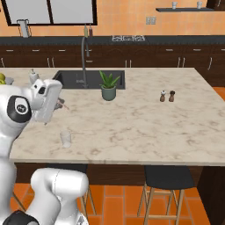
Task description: Take a straw from the drawer in front and place it inside the glass cup on the dining counter.
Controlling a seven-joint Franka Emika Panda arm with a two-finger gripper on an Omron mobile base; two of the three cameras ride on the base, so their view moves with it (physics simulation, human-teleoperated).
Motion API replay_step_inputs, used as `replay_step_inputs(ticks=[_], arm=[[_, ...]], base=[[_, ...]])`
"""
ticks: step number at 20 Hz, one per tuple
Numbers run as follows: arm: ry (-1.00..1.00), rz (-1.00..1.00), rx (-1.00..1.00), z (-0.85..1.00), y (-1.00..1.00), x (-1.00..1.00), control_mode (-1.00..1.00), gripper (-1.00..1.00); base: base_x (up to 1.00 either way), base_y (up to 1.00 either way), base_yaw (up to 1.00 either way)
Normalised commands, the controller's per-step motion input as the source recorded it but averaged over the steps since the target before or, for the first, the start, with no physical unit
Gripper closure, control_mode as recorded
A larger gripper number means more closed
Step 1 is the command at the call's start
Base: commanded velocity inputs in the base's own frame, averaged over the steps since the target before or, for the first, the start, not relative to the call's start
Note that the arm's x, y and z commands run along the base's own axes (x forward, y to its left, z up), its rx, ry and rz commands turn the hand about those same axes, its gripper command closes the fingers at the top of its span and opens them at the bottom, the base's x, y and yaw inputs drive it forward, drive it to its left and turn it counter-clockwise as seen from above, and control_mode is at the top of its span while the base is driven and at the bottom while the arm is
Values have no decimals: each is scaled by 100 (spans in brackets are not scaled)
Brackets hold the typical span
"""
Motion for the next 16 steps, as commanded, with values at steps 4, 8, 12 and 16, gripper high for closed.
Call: replay_step_inputs(ticks=[4, 8, 12, 16], arm=[[-7, 0, -43, 0, 1, 39, -100, 100], [0, 0, -35, 0, 10, 55, -100, 100], [0, 0, -26, -2, 36, 37, -100, 100], [0, -5, -16, -3, 61, 12, -100, 100]], base=[[0, 0, 0], [0, 0, 0], [0, 0, 0], [0, 0, 0]])
